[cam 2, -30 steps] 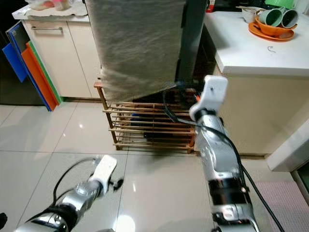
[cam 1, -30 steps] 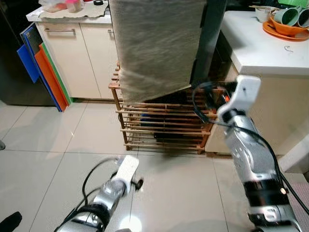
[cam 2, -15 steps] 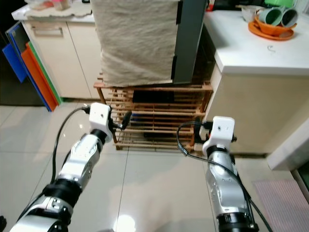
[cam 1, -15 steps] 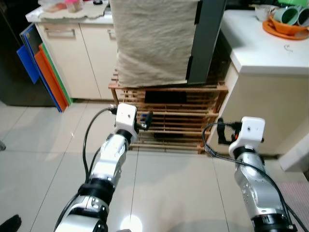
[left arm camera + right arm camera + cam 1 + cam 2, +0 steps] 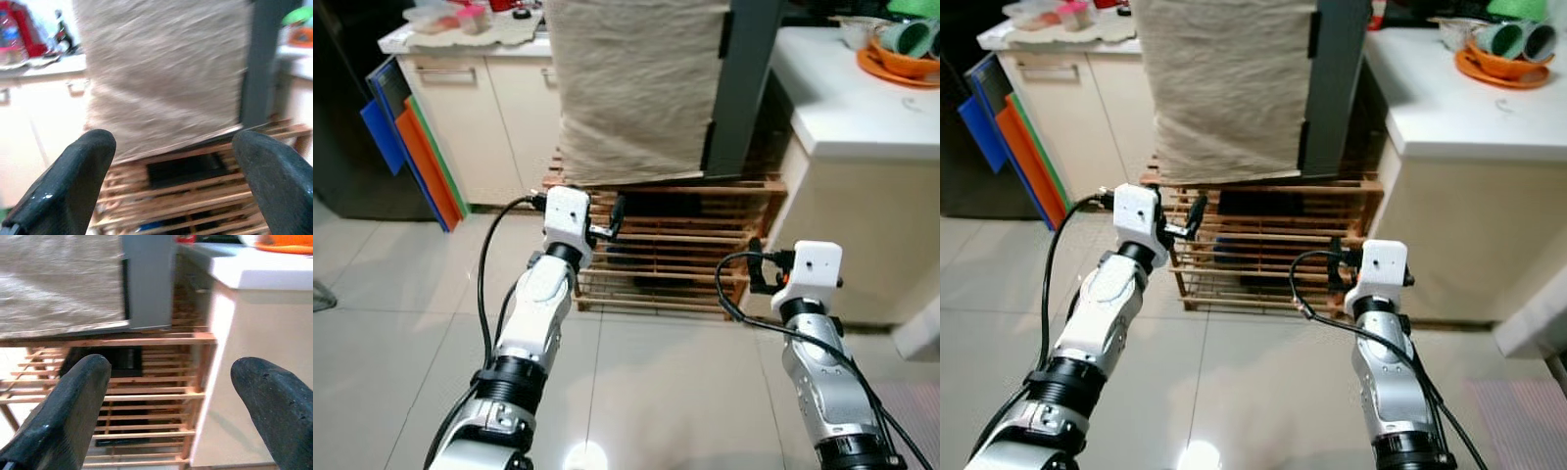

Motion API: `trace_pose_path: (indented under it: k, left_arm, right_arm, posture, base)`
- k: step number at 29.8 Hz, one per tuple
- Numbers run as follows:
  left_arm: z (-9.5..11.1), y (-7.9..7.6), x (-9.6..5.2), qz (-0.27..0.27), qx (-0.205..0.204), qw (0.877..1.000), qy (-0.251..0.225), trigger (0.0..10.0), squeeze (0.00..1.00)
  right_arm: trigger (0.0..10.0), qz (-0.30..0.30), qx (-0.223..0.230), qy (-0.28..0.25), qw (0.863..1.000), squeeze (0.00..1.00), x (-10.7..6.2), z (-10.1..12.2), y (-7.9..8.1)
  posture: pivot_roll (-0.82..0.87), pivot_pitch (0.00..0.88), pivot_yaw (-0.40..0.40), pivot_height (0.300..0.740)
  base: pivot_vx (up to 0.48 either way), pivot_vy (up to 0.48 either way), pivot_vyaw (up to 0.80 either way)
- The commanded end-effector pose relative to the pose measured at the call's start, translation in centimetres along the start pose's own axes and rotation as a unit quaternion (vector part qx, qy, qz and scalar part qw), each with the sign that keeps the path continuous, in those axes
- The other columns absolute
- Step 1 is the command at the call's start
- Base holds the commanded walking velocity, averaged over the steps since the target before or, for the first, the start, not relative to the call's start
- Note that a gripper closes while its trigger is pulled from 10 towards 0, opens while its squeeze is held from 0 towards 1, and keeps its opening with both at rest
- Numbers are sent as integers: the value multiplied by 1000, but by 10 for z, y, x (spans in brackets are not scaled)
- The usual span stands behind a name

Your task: Restocking fridge

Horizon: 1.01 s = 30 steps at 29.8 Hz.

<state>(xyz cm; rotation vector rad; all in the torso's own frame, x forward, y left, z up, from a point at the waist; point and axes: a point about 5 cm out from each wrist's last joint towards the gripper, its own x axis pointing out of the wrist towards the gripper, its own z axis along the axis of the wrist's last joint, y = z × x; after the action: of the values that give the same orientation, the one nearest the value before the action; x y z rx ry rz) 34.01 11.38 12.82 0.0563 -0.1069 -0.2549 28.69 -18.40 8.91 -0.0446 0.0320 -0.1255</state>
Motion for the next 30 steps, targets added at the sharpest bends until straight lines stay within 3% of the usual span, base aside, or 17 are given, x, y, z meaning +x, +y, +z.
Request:
trace_pose_path:
  k: [1,18,25,30]
  left_arm:
    - [1,0,0,3,8,1000,2,10000,0]
    - [10,3,6,4,17,1000,1,10000,0]
    - [12,1,13,-14,27,999,17,10000,0]
    - [9,-6,12,-24,39,999,25,10000,0]
  right_arm:
    - [10000,-2,-2,-2,1000,0,1,-1,-1]
    - [10000,10,-2,-12,1000,0,4,1,7]
    - [10000,38,2,-44,998,0,7,15,21]
    - [10000,44,10,-46,998,0,10,16,24]
  posture:
    - [33,0,44,740]
    - [38,0,47,740]
    - [36,0,52,740]
    - [37,0,54,740]
  base:
    - [352,322,0]
    - [365,311,0]
    - [472,0,0]
    - [0,0,0]
